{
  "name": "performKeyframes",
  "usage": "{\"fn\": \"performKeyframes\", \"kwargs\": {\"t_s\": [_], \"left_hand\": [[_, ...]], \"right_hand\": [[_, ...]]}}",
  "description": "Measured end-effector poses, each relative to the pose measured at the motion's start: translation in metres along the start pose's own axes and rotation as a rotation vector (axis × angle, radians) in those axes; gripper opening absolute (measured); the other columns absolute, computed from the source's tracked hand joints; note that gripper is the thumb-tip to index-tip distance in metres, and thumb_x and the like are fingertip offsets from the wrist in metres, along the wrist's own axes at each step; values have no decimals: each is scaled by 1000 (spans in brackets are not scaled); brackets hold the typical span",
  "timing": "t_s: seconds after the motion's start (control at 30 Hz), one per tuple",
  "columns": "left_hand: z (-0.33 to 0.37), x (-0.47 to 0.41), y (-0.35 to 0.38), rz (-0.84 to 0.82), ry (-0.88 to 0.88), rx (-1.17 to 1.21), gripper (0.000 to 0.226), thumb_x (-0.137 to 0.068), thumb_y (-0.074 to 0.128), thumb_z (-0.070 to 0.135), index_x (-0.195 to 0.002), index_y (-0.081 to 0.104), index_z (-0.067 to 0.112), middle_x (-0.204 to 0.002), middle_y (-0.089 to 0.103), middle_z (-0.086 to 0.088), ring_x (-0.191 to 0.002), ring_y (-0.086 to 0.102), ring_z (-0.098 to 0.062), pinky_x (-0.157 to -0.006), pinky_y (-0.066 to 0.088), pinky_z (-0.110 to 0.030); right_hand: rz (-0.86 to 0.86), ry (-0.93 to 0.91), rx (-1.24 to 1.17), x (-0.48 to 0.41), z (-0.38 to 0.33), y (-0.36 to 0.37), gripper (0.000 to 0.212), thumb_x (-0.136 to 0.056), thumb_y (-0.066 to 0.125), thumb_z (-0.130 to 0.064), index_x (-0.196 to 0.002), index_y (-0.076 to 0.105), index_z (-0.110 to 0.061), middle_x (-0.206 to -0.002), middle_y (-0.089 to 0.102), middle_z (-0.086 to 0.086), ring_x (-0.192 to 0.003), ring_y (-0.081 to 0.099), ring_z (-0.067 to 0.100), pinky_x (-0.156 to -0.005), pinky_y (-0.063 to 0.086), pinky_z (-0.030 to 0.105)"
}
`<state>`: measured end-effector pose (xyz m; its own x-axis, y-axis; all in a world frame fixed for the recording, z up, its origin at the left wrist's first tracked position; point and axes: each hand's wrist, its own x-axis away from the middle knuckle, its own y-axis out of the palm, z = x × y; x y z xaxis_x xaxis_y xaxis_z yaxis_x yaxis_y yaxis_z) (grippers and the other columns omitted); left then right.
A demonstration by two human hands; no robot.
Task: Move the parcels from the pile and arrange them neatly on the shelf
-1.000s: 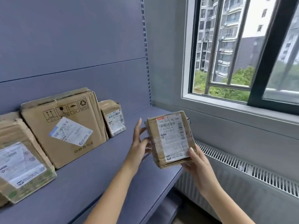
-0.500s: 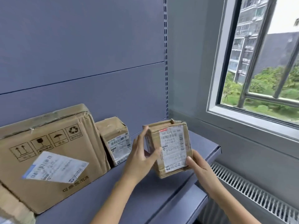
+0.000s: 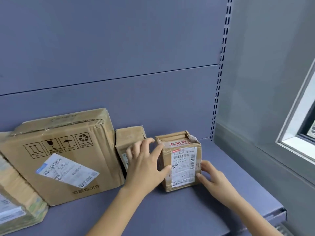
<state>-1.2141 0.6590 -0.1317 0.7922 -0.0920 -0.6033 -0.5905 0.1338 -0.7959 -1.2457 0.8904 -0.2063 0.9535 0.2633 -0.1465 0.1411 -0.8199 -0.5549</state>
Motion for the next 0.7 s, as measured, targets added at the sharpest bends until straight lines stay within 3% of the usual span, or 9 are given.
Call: {"fn": "performKeyframes", "kwargs": {"t_s": [0.2,0.37,0.53,0.7], "left_hand": [[4,-21,-2,-8,-35,-219,41,-62,80,50,-95,73,28,-133,54,-11,-121,36,-34,-97,16,-47],[1,-36,-6,-125,-115,-343,46,-81,62,52,-122,62,30,-151,35,-5,-141,21,-32,-106,-4,-47],[-1,-46,-3,-183,-112,-418,52,-83,60,49,-131,54,28,-139,47,4,-137,23,-24,-108,-2,-46],[-2,-49,-4,-245,-123,-432,56,-83,63,47,-133,52,25,-146,41,2,-142,17,-25,-112,-1,-48]], "right_hand": [[-73,-74,9,-42,13,-4,30,-95,56,-22,-108,46,-47,-104,56,-46,-99,51,-25,-76,38,-3],[-149,-131,61,-77,9,-2,26,-92,61,-23,-109,49,-38,-106,55,-37,-103,55,-4,-76,38,6],[-106,-155,63,-84,16,8,29,-87,68,-26,-113,56,-31,-107,60,-33,-111,58,2,-84,44,20],[-47,-160,85,-89,15,12,34,-83,73,-27,-114,59,-24,-113,67,-22,-112,61,9,-88,49,29]]}}
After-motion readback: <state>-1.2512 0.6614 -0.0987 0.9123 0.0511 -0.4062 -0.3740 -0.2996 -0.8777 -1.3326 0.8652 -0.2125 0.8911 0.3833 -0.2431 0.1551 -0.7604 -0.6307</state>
